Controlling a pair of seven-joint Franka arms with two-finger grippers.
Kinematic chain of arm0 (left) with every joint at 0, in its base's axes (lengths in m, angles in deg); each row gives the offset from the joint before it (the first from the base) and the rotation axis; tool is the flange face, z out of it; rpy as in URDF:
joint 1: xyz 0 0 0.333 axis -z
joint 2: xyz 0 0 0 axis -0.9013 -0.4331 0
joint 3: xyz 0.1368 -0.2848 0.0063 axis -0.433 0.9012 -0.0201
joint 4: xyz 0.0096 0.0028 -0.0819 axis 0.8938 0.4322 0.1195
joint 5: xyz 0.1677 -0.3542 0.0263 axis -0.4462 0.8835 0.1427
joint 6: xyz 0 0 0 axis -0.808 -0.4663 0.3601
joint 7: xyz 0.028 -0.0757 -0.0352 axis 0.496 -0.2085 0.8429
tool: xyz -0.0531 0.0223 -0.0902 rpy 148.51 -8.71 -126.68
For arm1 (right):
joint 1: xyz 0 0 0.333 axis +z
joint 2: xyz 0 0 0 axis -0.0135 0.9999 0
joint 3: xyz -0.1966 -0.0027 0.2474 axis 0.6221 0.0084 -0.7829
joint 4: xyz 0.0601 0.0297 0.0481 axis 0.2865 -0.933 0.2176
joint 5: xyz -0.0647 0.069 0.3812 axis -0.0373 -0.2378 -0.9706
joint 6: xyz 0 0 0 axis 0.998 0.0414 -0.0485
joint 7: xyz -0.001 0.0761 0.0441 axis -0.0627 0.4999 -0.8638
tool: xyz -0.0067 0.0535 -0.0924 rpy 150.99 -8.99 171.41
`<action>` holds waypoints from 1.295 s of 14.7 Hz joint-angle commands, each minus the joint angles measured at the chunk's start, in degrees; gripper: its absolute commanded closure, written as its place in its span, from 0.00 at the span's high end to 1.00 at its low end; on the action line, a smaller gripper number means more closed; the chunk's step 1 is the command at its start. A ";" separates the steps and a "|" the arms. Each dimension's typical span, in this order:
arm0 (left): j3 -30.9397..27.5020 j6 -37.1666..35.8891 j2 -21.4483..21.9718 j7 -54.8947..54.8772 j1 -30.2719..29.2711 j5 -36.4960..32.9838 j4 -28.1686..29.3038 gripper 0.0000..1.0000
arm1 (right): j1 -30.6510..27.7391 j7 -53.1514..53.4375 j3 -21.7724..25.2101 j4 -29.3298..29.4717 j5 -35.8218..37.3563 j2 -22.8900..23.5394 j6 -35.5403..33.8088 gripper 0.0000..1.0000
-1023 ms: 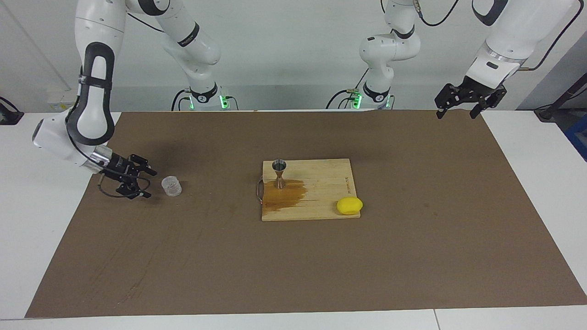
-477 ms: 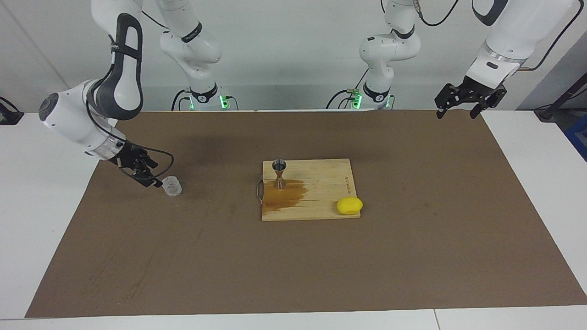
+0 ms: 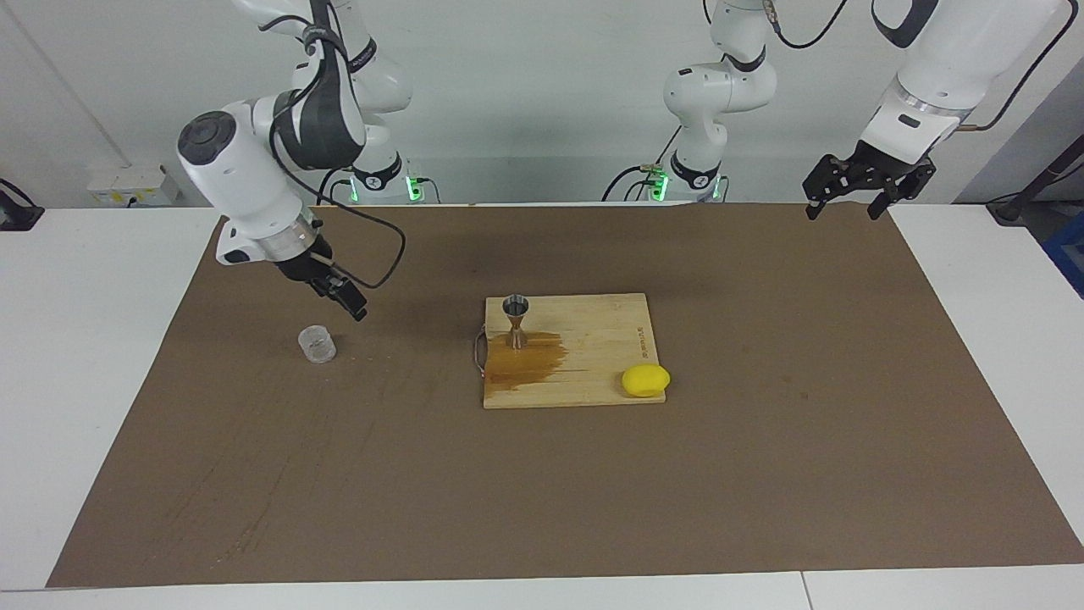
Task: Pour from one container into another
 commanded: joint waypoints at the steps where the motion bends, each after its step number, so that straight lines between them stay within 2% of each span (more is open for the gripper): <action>1: -0.03 0.33 1.48 -0.45 -0.28 0.26 1.75 1.00 | -0.78 -9.63 0.33 4.99 3.32 -0.72 -4.55 1.00; 3: -0.03 0.33 1.48 -0.45 -0.28 0.26 1.75 1.00 | -1.40 -19.20 0.94 7.90 5.77 -0.54 -4.74 1.00; 5: -0.03 0.33 1.48 -0.45 -0.28 0.26 1.75 1.00 | -3.59 -22.84 0.85 11.32 7.10 -0.19 -7.01 1.00; 12: -0.03 0.33 1.48 -0.45 -0.28 0.26 1.75 1.00 | -5.01 -25.56 0.94 27.40 7.19 2.35 -26.07 1.00; 13: -0.03 0.33 1.48 -0.45 -0.28 0.26 1.75 1.00 | -5.01 -26.70 0.94 28.21 7.19 2.44 -27.31 1.00; 19: -0.03 0.33 1.48 -0.45 -0.28 0.26 1.75 1.00 | -5.53 -32.41 0.86 23.31 6.58 0.60 -26.36 1.00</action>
